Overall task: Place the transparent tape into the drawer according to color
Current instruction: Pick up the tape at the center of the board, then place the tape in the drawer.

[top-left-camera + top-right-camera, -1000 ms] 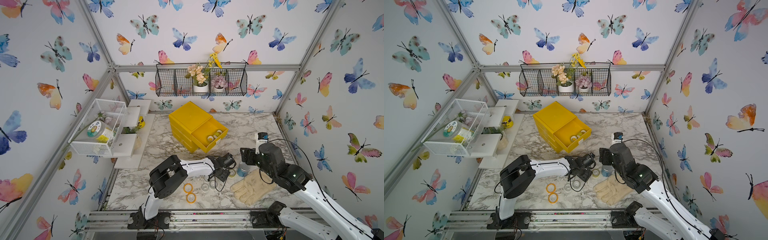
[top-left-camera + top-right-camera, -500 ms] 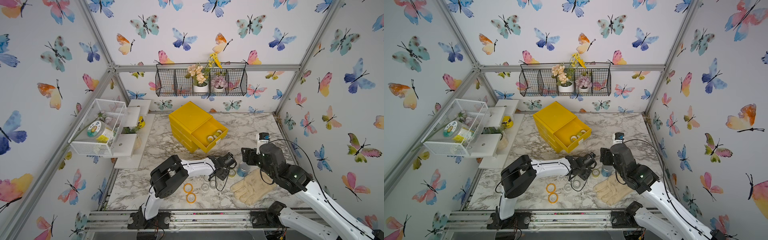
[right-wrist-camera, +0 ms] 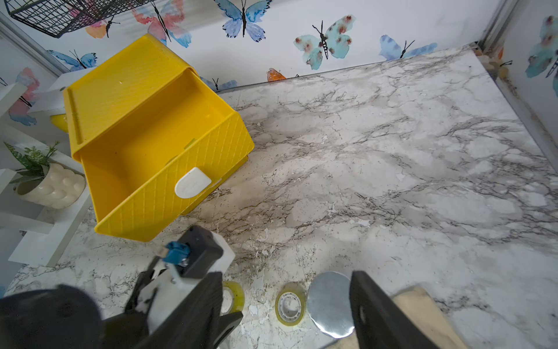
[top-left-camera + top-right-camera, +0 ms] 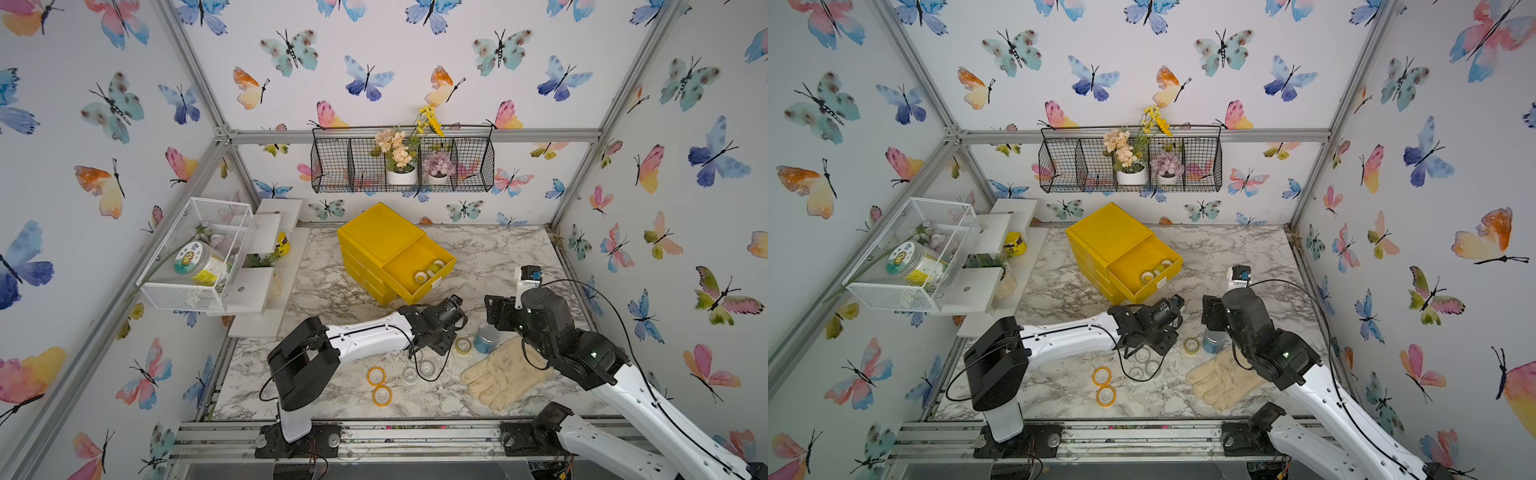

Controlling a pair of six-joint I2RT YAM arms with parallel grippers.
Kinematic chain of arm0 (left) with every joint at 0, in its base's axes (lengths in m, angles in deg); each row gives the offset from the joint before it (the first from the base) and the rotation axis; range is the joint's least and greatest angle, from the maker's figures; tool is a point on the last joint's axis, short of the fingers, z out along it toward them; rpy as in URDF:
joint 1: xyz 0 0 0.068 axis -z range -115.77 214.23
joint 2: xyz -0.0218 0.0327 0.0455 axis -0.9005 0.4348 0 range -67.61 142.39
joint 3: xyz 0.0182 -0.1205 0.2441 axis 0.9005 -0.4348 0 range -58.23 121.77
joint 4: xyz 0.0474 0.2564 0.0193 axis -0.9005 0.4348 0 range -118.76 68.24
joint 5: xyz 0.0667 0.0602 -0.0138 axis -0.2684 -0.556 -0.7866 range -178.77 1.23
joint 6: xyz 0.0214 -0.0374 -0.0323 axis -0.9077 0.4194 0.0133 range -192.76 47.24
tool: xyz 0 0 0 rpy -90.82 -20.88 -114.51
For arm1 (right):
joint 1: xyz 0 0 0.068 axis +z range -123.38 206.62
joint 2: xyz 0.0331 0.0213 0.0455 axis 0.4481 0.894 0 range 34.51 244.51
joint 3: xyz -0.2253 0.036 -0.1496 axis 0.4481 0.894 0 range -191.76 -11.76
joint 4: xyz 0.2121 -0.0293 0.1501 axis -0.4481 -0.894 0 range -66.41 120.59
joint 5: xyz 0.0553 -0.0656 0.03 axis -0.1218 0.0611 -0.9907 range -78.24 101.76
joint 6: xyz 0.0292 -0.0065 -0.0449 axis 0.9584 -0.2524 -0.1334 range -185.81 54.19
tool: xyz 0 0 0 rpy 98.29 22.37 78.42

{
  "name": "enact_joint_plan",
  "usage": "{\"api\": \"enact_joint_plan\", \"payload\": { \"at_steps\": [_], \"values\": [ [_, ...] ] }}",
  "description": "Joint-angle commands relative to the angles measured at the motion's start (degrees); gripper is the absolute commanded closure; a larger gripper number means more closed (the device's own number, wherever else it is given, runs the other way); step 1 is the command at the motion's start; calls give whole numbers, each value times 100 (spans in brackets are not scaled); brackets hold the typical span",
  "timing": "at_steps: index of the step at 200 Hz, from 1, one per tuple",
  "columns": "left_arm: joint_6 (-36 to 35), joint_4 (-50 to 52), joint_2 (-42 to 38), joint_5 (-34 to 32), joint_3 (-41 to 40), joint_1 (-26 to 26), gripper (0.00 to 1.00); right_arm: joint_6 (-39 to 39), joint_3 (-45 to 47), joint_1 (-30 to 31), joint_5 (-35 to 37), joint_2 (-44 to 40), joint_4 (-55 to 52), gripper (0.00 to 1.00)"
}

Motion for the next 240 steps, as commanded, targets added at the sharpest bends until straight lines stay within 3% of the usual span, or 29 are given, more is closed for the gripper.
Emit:
{"api": "enact_joint_plan", "payload": {
  "at_steps": [1, 36, 63, 85, 121, 146, 217, 240],
  "values": [
    [2, 301, -682, 343, 2, 23, 55, -67, -107, -11, 194, 9, -10, 29],
    [62, 451, -1637, 294, 59, 16, 54, -110, -168, -7, 212, 54, 53, 28],
    [130, 430, -2235, -313, 166, -41, 53, -110, -186, -11, 195, 97, 109, 29],
    [234, 452, -2340, -373, 366, -560, 52, -101, -205, -11, 174, 149, 151, 29],
    [305, 298, -1955, -523, 700, -1298, 52, -62, -273, -11, 146, 239, 177, 29],
    [417, 337, -1380, -35, 1003, -1759, 54, -57, -295, -11, 154, 257, 188, 29],
    [303, 638, -421, -426, 1555, -1805, 52, -18, -309, -10, 98, 344, 233, 29],
    [268, 751, -247, -553, 1653, -1816, 47, -21, -309, -11, 55, 371, 249, 29]
  ]
}}
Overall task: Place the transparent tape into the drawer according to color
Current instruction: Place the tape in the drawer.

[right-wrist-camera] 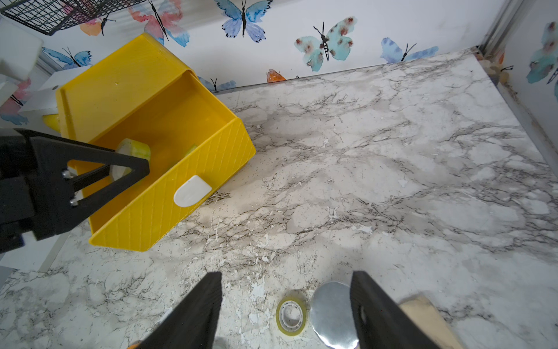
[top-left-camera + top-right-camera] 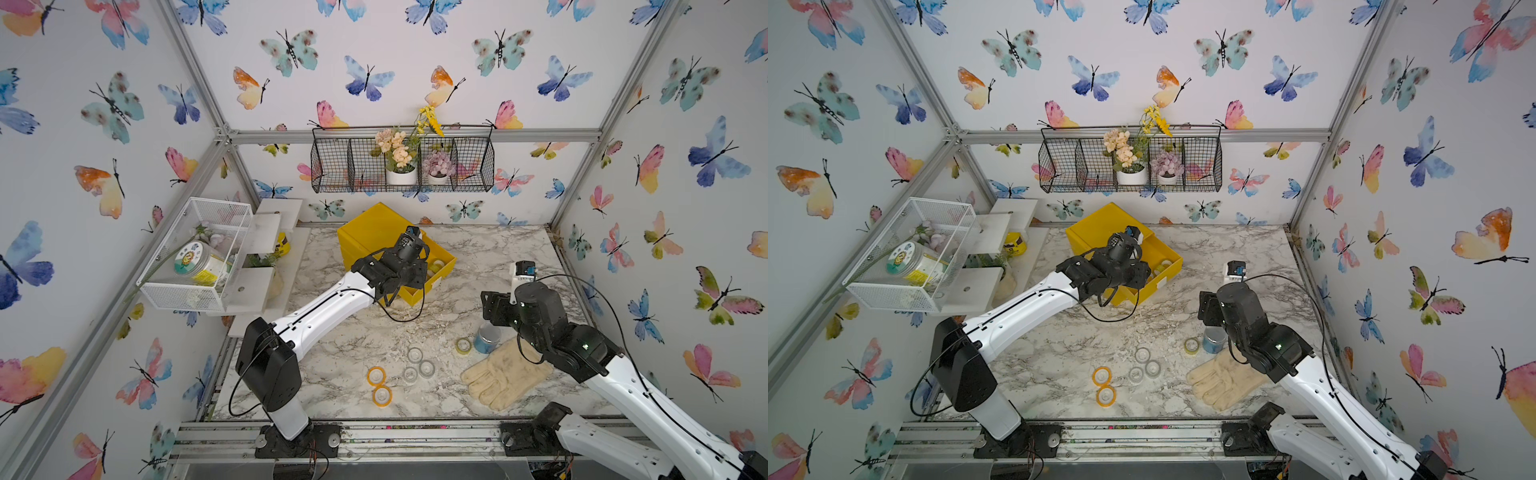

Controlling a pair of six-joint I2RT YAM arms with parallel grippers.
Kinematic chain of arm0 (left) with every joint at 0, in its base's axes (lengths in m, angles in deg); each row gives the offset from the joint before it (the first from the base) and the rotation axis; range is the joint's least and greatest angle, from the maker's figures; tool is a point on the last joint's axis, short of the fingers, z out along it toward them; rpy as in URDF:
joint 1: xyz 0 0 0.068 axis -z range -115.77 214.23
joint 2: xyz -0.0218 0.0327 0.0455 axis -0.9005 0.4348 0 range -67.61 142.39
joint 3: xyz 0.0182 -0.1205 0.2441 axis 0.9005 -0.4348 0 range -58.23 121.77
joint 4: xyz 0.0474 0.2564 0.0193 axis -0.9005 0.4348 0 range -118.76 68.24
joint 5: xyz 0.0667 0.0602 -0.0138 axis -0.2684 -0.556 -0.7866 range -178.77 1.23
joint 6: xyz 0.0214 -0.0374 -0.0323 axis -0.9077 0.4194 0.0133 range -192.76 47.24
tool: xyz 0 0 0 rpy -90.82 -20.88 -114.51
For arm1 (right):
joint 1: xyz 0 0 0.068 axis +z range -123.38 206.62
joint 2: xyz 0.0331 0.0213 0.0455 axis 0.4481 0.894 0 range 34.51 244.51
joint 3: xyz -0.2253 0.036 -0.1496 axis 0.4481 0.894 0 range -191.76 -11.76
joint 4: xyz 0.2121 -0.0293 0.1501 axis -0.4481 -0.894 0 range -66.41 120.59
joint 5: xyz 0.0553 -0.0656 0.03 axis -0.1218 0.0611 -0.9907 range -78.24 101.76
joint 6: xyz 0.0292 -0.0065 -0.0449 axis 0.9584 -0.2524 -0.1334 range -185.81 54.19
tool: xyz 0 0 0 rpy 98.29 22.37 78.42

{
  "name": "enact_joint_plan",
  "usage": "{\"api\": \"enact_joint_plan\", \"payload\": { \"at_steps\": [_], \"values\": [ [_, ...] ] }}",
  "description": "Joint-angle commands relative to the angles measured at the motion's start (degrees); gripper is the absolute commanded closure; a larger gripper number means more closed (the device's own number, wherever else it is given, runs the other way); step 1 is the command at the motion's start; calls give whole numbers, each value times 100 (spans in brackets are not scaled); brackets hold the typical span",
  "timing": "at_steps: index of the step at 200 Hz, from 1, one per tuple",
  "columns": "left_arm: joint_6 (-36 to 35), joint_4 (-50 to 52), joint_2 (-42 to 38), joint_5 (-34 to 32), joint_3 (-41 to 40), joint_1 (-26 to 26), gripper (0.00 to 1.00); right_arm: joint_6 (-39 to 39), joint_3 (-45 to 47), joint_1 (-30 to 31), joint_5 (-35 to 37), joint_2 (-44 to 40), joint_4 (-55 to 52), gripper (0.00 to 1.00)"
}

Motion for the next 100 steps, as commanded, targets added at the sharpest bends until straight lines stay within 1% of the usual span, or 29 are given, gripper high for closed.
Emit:
{"api": "enact_joint_plan", "payload": {
  "at_steps": [1, 45, 79, 100],
  "values": [
    [-63, 246, 172, -295, 200, -6, 46, 33, -170, -11, 22, 21, 100, 29],
    [-61, 285, 189, -252, 277, -7, 29, 15, -176, -10, -93, 30, 105, 29],
    [-67, 318, -7, -136, 351, -4, 23, 49, -153, -6, -281, 44, -8, 29],
    [-49, 329, -299, 23, 280, 29, 18, 18, -36, -11, -757, 69, -42, 29]
  ]
}}
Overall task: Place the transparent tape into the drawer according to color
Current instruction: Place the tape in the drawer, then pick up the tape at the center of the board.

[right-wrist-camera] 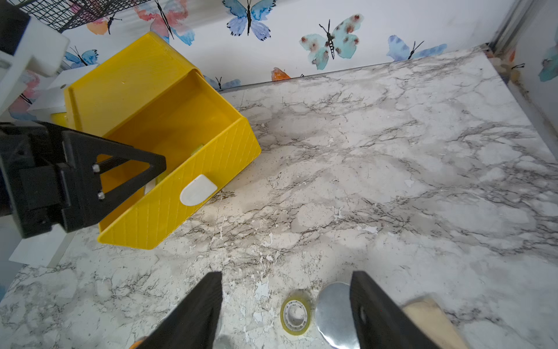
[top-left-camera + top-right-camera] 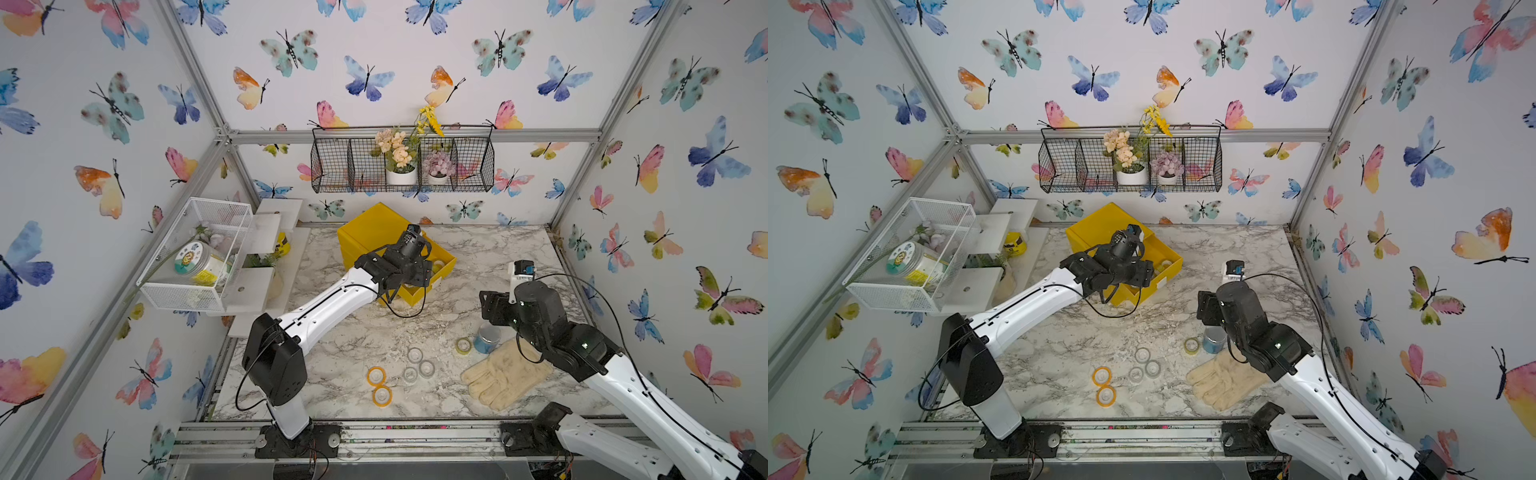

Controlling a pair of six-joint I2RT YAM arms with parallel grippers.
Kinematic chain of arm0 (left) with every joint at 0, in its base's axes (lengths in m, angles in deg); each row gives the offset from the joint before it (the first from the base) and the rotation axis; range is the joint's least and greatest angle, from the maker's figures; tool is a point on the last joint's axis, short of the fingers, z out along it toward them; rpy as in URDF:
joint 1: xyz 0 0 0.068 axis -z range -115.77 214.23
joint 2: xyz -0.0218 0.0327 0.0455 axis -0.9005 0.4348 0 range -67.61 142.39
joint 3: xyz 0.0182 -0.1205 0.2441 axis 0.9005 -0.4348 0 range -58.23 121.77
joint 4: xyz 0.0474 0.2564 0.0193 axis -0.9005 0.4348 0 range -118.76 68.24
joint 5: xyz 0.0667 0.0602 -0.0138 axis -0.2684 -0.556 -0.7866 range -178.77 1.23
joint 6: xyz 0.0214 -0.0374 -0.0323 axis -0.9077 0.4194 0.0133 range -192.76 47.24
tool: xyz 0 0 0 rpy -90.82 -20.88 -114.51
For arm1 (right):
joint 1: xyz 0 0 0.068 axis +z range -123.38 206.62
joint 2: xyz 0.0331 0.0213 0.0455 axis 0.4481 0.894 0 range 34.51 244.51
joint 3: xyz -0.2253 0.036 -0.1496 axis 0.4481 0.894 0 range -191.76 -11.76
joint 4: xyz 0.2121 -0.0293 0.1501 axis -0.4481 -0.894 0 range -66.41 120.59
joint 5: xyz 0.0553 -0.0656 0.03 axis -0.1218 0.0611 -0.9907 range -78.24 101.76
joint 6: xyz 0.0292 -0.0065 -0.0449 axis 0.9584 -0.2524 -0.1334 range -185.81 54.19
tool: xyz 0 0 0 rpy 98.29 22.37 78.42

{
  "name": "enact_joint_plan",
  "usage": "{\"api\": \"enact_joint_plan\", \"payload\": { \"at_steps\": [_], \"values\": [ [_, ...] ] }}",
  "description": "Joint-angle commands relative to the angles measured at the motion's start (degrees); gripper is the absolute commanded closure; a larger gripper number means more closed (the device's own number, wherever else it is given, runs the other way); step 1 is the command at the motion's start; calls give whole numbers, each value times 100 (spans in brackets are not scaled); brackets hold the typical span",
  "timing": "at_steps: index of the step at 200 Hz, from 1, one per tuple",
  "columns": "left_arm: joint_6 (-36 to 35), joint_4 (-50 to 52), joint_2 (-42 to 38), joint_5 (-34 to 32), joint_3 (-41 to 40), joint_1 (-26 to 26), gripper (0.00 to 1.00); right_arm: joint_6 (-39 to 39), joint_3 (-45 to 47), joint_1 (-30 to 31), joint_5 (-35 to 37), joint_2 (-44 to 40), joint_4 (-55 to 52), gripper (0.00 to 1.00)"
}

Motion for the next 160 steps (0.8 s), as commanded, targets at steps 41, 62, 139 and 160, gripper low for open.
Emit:
{"api": "enact_joint_plan", "payload": {
  "at_steps": [41, 62, 139, 160],
  "values": [
    [82, -181, -1250, 672, -807, 57, 7, -238, 359, -11, -2151, 738, -318, 33],
    [130, -299, -1733, 742, -1346, 56, 6, -183, 839, -2, -2670, 800, -57, 35],
    [326, -515, -2721, 980, -2627, 66, 2, -11, 1511, 16, -2398, 1319, 451, 36],
    [366, -555, -2776, 963, -2822, 66, 1, -81, 1452, 15, -2068, 1565, 544, 35]
  ]
}}
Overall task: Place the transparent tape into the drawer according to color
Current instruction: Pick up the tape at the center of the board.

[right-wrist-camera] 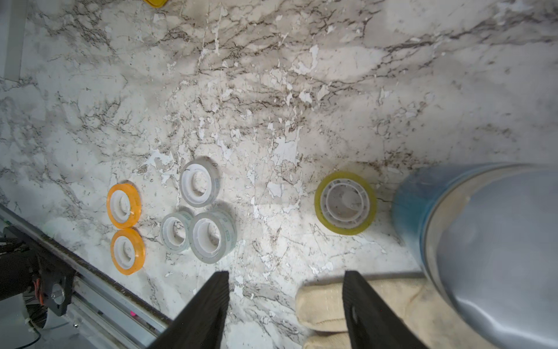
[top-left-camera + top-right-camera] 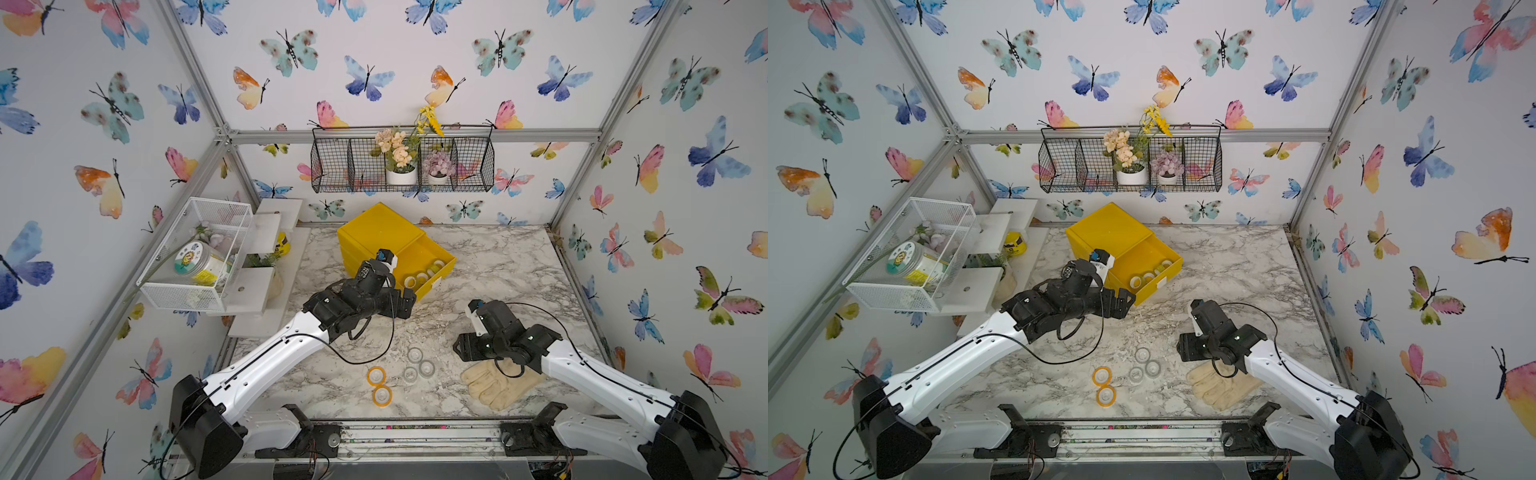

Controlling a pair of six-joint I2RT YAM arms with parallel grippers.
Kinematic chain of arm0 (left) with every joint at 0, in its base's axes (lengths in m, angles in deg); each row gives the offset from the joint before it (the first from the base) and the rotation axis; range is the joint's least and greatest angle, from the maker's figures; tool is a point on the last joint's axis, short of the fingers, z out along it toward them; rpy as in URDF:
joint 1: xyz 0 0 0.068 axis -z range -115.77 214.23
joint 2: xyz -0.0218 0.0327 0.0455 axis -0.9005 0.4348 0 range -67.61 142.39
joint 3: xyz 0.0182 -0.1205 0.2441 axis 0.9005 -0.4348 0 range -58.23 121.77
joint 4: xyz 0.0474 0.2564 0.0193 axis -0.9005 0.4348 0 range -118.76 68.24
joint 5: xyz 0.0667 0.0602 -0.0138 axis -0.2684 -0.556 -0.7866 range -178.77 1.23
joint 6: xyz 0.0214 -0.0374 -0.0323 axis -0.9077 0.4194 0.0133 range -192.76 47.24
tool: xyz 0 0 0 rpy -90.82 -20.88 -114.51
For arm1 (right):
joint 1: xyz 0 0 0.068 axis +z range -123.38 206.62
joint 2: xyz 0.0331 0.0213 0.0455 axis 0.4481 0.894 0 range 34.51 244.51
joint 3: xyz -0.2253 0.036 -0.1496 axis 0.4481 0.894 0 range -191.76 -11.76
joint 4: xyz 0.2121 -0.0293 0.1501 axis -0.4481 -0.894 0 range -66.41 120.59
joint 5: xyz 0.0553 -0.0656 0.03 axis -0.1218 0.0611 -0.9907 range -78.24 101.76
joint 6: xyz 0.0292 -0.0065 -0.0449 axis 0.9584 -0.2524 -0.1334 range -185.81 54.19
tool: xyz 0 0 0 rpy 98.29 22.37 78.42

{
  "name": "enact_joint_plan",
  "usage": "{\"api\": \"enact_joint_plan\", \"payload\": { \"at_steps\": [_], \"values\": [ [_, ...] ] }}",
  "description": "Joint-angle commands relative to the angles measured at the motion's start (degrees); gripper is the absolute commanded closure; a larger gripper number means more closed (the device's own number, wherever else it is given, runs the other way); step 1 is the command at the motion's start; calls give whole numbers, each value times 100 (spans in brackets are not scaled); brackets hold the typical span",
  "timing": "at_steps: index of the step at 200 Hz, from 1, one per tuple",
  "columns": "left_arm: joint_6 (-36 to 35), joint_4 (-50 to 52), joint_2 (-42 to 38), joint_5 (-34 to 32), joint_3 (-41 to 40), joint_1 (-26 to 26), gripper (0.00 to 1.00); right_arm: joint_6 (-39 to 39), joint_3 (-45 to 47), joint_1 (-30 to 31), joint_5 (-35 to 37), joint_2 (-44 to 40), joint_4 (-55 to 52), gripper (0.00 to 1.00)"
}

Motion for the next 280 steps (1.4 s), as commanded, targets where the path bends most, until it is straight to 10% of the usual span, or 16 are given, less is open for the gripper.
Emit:
{"api": "enact_joint_plan", "payload": {
  "at_steps": [1, 170, 280],
  "values": [
    [94, -131, -140, 166, -195, 22, 1, -39, -45, 13, 450, 220, 216, 35],
    [104, -116, -158, -155, -653, 22, 1, -180, -186, 17, 1360, 1884, 808, 34],
    [123, -108, -97, -280, -689, -4, 1, -166, -186, 35, 1146, 1936, 859, 52]
  ]
}}
